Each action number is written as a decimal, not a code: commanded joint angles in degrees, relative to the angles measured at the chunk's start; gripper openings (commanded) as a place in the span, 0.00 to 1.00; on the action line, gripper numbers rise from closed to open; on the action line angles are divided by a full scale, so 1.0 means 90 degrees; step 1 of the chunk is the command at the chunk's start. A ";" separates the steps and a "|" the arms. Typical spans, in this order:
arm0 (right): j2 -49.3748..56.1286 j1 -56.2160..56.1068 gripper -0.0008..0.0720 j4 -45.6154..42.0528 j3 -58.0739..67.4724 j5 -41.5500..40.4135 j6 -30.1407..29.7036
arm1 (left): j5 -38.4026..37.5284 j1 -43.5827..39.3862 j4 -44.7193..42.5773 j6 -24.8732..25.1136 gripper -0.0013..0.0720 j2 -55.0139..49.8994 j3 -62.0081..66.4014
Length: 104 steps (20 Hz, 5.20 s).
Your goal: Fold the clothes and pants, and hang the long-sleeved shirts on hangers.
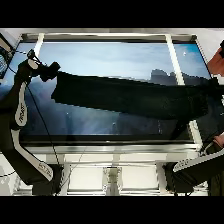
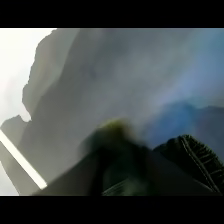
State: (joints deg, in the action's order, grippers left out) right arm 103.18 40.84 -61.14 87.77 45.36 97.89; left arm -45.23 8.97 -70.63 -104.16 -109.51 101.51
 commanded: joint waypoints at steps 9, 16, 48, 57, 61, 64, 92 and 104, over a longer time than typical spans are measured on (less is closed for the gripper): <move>0.0002 -0.0002 0.49 -0.0236 0.1783 0.2419 -0.1865 | -0.1688 0.0398 0.0049 0.1158 0.63 0.0483 0.0005; -0.0340 -0.0097 0.49 -0.0240 0.1880 0.4629 -0.2803 | -0.4041 0.0923 0.0049 0.1880 0.91 0.0209 -0.0010; -0.3594 -0.0046 0.48 -0.0226 -0.1712 0.4449 -0.3592 | -0.4682 0.1083 -0.0794 0.2516 0.05 0.0454 -0.0017; -0.3594 -0.0464 0.48 0.0355 -0.1712 0.4524 -0.3594 | -0.4862 0.0454 -0.1644 0.4333 0.05 0.1875 0.0029; -0.3594 -0.0823 0.48 0.0352 -0.1712 0.4507 -0.3597 | -0.4801 -0.0624 -0.1384 0.4437 0.05 0.1909 0.0486; -0.3594 -0.0979 0.48 0.0355 -0.1712 0.4507 -0.3597 | -0.4437 -0.1532 -0.1035 0.4427 0.05 0.1909 0.0850; -0.3594 -0.1010 0.48 0.0420 -0.1712 0.4690 -0.3597 | -0.3674 -0.4796 0.0406 0.2047 0.49 0.0272 0.0988; -0.3592 -0.1860 0.45 0.0967 -0.2329 0.4053 -0.3594 | -0.4762 -0.3087 -0.0032 0.2229 0.84 0.0816 0.0993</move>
State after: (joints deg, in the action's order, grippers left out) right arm 70.85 28.25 -53.82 69.25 85.41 65.49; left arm -83.07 -24.53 -63.07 -81.91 -103.13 110.43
